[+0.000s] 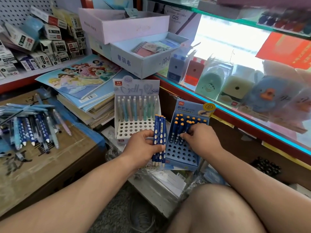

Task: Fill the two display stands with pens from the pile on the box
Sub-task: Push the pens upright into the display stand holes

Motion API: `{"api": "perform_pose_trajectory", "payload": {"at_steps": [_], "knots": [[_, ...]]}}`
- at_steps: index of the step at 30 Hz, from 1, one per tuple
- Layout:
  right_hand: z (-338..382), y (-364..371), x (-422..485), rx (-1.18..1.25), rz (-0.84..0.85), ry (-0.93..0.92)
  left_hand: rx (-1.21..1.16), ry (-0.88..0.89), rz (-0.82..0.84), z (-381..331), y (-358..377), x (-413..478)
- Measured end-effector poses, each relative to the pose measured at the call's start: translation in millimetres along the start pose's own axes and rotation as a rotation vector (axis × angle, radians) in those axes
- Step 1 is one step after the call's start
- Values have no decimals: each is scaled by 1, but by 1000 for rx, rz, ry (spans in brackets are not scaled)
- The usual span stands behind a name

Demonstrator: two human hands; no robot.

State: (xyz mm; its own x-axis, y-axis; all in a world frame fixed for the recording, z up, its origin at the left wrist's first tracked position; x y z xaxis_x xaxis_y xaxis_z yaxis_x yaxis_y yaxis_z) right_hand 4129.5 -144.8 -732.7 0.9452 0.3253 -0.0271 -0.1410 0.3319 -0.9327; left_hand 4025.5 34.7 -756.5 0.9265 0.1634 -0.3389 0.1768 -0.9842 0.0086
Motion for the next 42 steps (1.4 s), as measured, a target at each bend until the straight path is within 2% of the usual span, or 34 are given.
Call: {"api": "perform_pose_trajectory", "payload": {"at_steps": [7,10,14,16,20,23,25,28,35,38,40,42], "knots": [[1,2,0,-42,46,43,22,7,-6,0,1,0],[5,-13,-7,-15,-57,49,20,15,-2,0,0,-1],[16,-32,-17,95,-252,-79,4,10,-1,-1,0,-2],[19,-32,-18,79,-234,-131,3,9,-5,0,0,-2],[16,-27,-15,104,-197,-113,9,14,9,0,1,-3],[21,-32,-19,126,-260,-150,8,20,37,0,4,-3],[30,-36,-25,235,-303,-187,-4,20,74,-1,7,-4],[40,-30,-27,526,-170,-173,-21,14,140,-2,13,-6],[32,-13,-27,841,93,-38,-33,8,199,-1,20,-6],[29,-7,-28,884,170,-27,-44,4,197,0,22,-4],[27,-7,-29,890,182,-36,-39,0,191,1,22,-3],[23,-13,-29,885,93,-22,-24,-2,163,1,21,-2]]}}
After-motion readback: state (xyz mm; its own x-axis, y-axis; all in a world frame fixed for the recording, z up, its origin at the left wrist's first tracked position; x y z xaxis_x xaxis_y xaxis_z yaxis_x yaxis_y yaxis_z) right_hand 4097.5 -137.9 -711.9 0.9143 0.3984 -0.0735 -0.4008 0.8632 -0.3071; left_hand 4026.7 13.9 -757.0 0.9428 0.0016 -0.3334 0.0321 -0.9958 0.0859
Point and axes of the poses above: each hand's wrist, its own x-axis towards the middle knuckle, its own y-axis out of the palm, z = x × y, the point moved 4 cm from there along x, towards the middle knuckle, and after that the axes turned 2 degrees about -y, right-handed, at the moved point
